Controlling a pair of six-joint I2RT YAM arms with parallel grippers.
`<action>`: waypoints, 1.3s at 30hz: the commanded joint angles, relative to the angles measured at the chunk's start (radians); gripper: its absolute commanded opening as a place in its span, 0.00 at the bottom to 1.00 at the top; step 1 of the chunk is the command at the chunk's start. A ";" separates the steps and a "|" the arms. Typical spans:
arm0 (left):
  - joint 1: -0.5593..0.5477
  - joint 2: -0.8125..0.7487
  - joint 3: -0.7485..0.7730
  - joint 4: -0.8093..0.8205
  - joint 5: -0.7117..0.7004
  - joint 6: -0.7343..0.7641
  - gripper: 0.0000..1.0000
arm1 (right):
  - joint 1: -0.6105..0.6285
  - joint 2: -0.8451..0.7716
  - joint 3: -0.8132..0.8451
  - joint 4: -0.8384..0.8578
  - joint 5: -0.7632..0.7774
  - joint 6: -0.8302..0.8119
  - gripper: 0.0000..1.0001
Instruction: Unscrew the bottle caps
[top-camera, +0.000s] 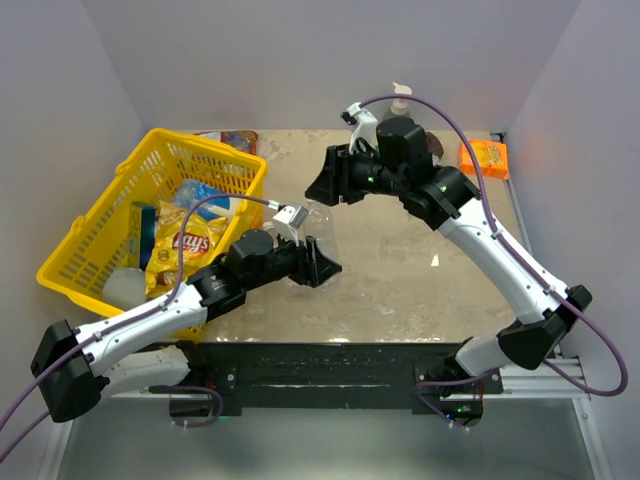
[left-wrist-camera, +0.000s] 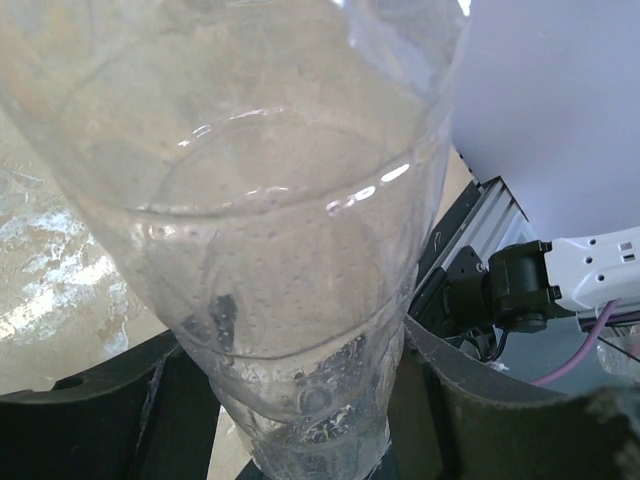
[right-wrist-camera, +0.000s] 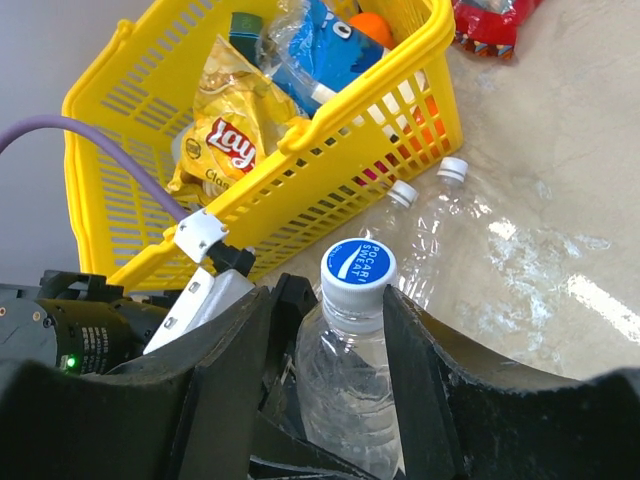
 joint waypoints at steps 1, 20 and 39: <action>-0.030 0.016 0.066 0.016 -0.020 0.031 0.37 | 0.010 -0.005 0.045 0.007 0.018 -0.020 0.53; -0.060 0.044 0.099 0.013 -0.031 0.051 0.37 | 0.027 0.024 0.056 -0.004 0.015 -0.028 0.52; -0.045 -0.062 -0.040 0.198 0.107 0.034 0.37 | -0.074 0.018 -0.018 0.130 -0.270 -0.114 0.14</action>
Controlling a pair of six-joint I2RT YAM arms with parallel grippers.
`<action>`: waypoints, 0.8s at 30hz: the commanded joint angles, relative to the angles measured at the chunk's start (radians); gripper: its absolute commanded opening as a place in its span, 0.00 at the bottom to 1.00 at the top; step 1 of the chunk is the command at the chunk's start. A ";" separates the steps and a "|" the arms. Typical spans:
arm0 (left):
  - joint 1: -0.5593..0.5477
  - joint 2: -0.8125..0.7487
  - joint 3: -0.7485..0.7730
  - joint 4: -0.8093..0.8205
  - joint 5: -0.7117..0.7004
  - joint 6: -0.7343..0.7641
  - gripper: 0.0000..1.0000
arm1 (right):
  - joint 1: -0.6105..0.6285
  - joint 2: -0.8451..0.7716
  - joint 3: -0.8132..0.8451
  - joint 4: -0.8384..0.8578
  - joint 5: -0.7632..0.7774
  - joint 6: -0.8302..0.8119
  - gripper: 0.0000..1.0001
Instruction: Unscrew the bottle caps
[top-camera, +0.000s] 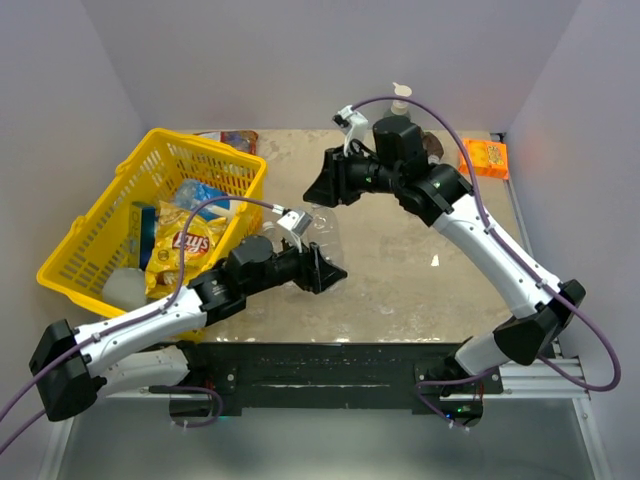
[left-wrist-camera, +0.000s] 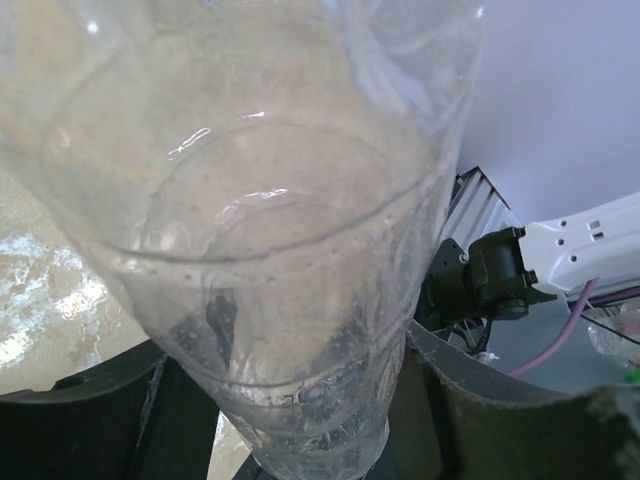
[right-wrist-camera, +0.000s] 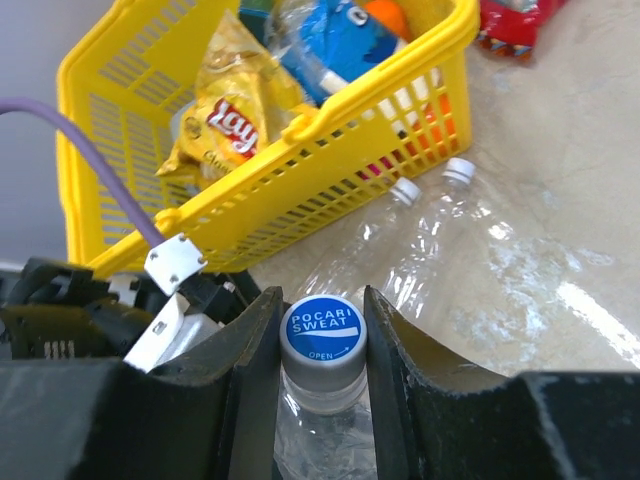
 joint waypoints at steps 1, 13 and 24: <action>0.008 -0.075 -0.052 0.155 0.118 0.013 0.37 | -0.088 -0.012 -0.023 0.138 -0.327 -0.047 0.13; 0.049 -0.091 -0.089 0.169 0.230 0.027 0.36 | -0.253 0.000 0.069 0.304 -0.717 -0.006 0.11; 0.049 -0.102 -0.067 0.087 0.096 0.047 0.36 | -0.351 -0.314 -0.232 0.261 0.374 -0.118 0.10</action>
